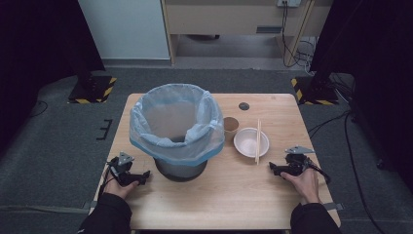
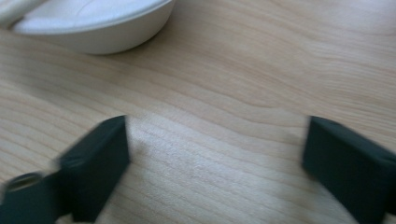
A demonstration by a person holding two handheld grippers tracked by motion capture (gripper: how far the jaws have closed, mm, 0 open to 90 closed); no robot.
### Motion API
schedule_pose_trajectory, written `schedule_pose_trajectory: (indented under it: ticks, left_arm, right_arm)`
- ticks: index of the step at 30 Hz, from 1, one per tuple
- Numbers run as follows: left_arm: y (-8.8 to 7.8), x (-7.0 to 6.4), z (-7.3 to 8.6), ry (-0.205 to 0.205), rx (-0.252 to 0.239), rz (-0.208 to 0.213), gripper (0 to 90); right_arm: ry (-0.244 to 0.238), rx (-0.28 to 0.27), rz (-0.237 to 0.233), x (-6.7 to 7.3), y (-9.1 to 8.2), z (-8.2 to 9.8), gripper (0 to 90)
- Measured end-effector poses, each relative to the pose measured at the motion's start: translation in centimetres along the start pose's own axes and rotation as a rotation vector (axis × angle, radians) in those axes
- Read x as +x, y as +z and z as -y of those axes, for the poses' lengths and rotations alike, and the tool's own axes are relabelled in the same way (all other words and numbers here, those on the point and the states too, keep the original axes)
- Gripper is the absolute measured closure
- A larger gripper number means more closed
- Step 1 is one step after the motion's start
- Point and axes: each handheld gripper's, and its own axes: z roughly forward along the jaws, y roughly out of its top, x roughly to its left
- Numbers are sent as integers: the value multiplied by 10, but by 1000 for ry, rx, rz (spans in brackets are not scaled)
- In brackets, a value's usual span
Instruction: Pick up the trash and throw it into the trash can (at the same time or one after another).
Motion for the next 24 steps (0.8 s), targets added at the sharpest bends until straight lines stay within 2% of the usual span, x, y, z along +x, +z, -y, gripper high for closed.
schedule_pose_trajectory:
  ticks: [1,2,6,10,12,16,20,24]
  left_arm:
    - [0,0,0,0,0,0,0]
    - [0,-1,0,-1,-1,-1,0]
    - [0,-1,0,-2,1,-1,0]
    - [0,-2,0,-2,0,0,0]
    - [-1,-4,1,0,-1,0,0]
    - [-1,-5,1,0,0,-1,0]
    - [-1,-6,1,-3,1,-3,0]
    - [-1,-7,1,-8,0,-8,0]
  right_arm:
    - [0,0,0,0,0,0,237]
    - [34,0,-3,-3,-5,-1,294]
    - [41,-21,11,-6,-9,0,307]
    - [82,-67,28,-9,-18,-4,297]
    - [83,-96,41,-9,-24,-7,307]
    - [83,-124,38,-8,-31,-11,324]
    - [92,-178,43,-6,-41,-20,328]
    - [136,-240,51,-3,-48,-31,330]
